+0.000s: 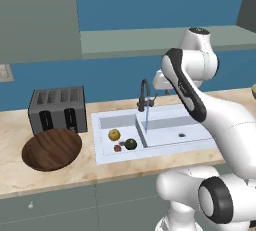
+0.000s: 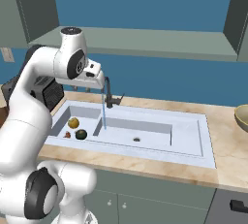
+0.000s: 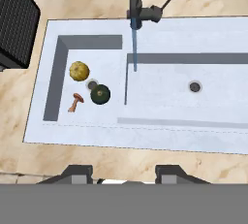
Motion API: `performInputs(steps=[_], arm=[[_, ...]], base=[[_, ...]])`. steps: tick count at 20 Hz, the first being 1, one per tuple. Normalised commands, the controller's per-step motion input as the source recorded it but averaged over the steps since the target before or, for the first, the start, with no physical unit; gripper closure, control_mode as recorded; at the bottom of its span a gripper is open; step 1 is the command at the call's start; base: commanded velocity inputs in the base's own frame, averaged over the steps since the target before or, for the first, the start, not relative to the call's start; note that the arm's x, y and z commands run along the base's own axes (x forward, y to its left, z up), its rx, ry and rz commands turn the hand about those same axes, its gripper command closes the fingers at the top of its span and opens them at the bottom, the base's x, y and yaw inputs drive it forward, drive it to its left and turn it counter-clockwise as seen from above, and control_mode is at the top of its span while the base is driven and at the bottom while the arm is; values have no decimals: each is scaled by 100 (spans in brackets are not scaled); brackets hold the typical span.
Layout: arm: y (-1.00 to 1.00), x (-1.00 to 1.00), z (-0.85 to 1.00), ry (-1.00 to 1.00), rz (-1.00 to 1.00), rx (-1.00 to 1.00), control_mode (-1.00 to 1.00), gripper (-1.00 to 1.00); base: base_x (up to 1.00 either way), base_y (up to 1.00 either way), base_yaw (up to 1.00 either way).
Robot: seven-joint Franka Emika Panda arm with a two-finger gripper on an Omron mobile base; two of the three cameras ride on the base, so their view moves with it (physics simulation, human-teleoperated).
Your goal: Pick the squashs from the sink and place them in one bowl. Place the mushroom in the other bowl. Then turn off the sink faucet.
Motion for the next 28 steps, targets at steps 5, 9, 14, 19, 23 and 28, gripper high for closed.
performInputs(steps=[5, 9, 14, 19, 23, 28], arm=[[10, 0, -2, 2, 0, -4, -100, -100], [47, 0, -15, 3, 2, -13, -100, -100], [58, 0, -16, 6, 2, -8, -100, -100], [32, 0, -22, 6, 2, 0, -100, -100], [29, 0, -35, 5, 0, -2, -100, -100], [10, 0, -46, 2, 0, -1, -100, -100]], base=[[0, 0, 0], [0, 0, 0], [0, 0, 0], [0, 0, 0], [0, 0, 0], [0, 0, 0]])
